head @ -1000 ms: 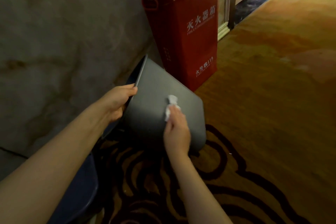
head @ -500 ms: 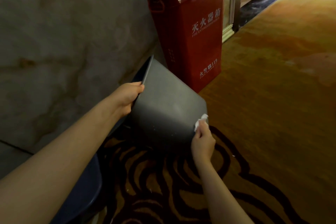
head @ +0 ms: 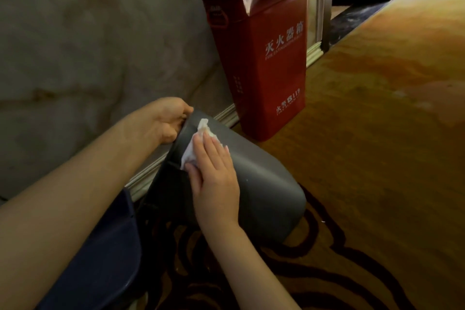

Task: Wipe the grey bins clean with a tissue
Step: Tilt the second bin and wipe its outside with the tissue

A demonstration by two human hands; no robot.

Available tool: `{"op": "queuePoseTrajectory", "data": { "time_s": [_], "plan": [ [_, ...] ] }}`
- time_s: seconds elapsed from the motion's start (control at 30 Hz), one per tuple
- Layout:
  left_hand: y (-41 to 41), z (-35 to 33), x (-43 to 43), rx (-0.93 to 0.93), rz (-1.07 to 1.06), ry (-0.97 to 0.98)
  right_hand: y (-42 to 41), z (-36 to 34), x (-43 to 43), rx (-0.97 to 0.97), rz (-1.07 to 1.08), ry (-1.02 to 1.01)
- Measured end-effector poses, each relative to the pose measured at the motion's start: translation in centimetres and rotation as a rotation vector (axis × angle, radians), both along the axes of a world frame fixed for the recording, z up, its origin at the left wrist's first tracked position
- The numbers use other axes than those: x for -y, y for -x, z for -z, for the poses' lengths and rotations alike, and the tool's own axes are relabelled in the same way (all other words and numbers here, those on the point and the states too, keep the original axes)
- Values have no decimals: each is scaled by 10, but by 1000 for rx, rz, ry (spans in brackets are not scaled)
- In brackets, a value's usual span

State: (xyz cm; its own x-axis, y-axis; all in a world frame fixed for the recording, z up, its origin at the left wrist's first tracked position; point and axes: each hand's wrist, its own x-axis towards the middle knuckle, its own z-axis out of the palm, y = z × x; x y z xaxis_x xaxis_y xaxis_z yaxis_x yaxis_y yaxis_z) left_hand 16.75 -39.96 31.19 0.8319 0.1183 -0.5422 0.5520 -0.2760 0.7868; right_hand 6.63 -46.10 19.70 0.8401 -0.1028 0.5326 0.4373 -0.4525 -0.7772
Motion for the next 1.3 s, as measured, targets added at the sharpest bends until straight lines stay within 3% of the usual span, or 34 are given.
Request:
{"op": "queuePoseTrajectory", "data": {
  "time_s": [0.23,0.33,0.7,0.93,1.13,1.3],
  "plan": [
    [13,-6,-20,54,282,103,-25,-16,21,-113,-40,59],
    [20,-3,-35,194,326,-47,-40,-21,23,-135,-90,116],
    [7,2,-12,319,225,55,-51,-11,28,-54,-7,90],
    [-7,-2,-3,303,159,39,-36,71,98,-326,260,-12],
    [-11,-4,9,298,122,-44,-34,100,135,-435,275,-57],
    [-7,-4,9,294,98,-107,-38,66,101,-296,239,10]
  ]
}}
